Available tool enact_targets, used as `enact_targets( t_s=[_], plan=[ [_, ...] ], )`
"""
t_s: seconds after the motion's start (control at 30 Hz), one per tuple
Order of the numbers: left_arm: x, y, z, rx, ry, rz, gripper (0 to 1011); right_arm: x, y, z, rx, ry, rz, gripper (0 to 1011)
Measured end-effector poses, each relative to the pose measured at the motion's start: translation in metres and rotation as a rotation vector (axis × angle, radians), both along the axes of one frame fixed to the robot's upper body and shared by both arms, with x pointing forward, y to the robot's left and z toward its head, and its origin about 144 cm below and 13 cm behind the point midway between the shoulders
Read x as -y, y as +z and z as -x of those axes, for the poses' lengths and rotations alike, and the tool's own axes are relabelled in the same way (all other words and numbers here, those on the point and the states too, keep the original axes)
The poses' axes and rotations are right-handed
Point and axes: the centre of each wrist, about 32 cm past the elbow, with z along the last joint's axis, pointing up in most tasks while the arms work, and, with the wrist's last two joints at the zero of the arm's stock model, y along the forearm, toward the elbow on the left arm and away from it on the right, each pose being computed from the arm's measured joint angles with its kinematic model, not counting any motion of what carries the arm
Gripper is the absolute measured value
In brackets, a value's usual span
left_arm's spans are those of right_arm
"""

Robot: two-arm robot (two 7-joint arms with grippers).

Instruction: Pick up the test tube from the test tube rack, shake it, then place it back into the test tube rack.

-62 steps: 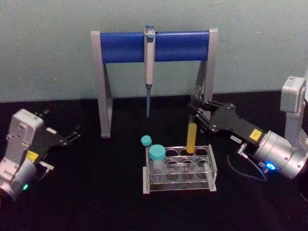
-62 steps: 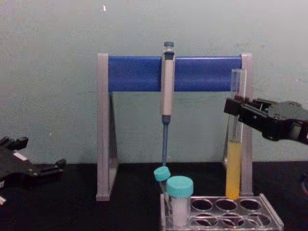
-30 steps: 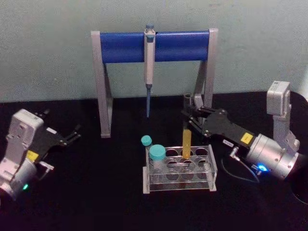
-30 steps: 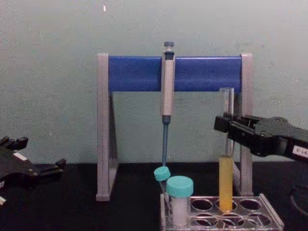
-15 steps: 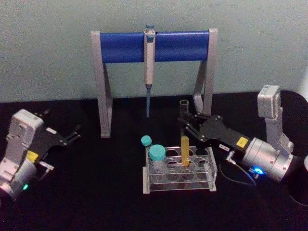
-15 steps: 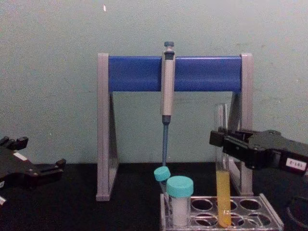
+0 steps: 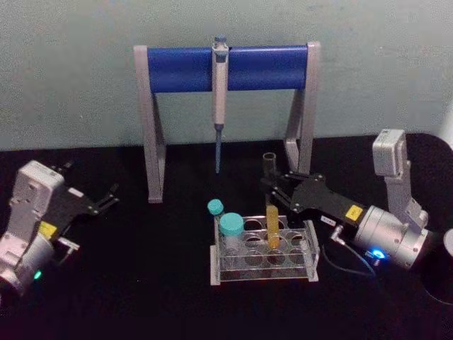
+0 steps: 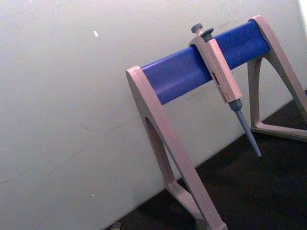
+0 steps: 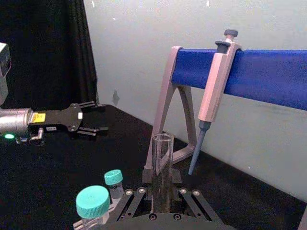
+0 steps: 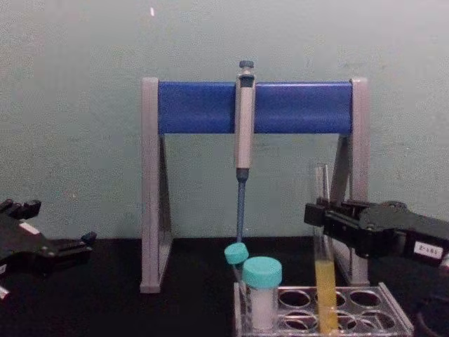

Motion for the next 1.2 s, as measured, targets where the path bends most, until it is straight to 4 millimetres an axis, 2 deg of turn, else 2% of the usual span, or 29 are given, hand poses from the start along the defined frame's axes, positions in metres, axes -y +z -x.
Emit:
enact_targets(
  t_s=[1.2],
  plan=[
    [0.0000, 0.0000, 0.0000, 0.000, 0.000, 0.000, 1001, -0.0015, -0.0038, 0.0005, -0.041, -0.009, 0.031, 229]
  ],
)
